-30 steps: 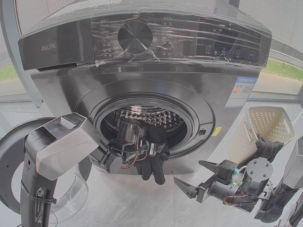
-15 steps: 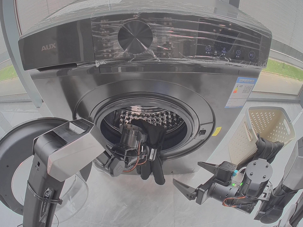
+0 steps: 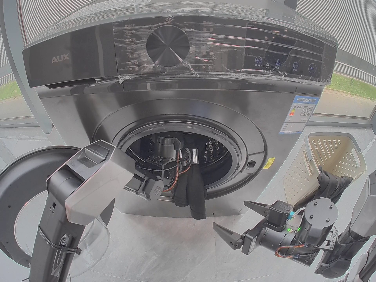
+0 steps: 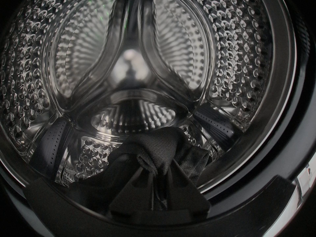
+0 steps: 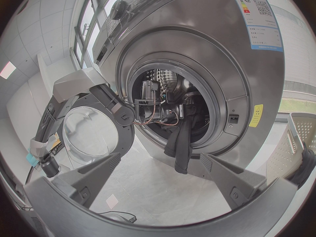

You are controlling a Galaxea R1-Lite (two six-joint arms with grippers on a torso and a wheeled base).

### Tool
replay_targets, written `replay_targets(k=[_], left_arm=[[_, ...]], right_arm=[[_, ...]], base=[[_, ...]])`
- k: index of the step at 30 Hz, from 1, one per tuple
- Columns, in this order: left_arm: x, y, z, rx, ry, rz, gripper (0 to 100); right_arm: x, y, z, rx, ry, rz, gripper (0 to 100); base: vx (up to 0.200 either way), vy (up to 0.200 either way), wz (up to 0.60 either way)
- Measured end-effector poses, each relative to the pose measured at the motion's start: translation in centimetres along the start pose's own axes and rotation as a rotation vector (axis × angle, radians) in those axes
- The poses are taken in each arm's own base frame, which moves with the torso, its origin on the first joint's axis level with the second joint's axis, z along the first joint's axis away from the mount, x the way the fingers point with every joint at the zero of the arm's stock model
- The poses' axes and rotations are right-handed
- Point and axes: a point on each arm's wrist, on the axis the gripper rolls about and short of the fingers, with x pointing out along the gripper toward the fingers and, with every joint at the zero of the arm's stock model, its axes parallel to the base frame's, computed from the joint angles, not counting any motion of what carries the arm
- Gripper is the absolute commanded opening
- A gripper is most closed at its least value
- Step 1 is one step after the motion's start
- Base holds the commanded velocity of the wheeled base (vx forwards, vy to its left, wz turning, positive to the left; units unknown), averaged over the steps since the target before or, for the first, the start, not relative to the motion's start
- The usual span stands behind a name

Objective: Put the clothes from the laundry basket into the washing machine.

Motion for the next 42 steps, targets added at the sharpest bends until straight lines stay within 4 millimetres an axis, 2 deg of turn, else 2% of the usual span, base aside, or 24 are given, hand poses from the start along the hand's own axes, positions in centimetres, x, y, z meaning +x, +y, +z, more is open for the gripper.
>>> replay_targets(k=[2,3,14,23,27,36,37,42], left_arm=[[0.2,0.0,0.0,-0.006,-0.01,0.005,0],[0.2,0.0,0.0,-0.006,-0.01,0.006,100],[0.0,0.2,-0.7,-0.004,0.019,0.01,100],[-2.6,-0.1,-3.4,0.07,0.2,-0.001,100],[-3.4,0.2,-3.9,0.107,0.248,0.005,100],[-3.1,1.0,-4.9,0.118,0.267,0.029,100],[-3.1,1.1,-5.0,0.126,0.269,0.033,0],[-2.9,1.5,-5.2,0.133,0.271,0.047,0]], right_arm=[[0.0,0.1,0.0,0.001,-0.001,0.002,100],[0.0,0.1,0.0,0.001,-0.002,0.004,100],[0.0,0.1,0.1,0.001,-0.003,0.005,100],[0.1,0.1,0.1,0.002,-0.006,0.005,100],[0.1,0.2,0.1,0.002,-0.007,0.006,100],[0.3,0.2,0.2,0.003,-0.012,0.006,100],[0.3,0.2,0.2,0.003,-0.013,0.007,100],[0.4,0.2,0.3,0.004,-0.019,0.007,100]], base=[[0.0,0.0,0.0],[0.0,0.0,0.0],[0.0,0.0,0.0],[0.0,0.0,0.0],[0.0,0.0,0.0],[0.0,0.0,0.0],[0.0,0.0,0.0],[0.0,0.0,0.0]])
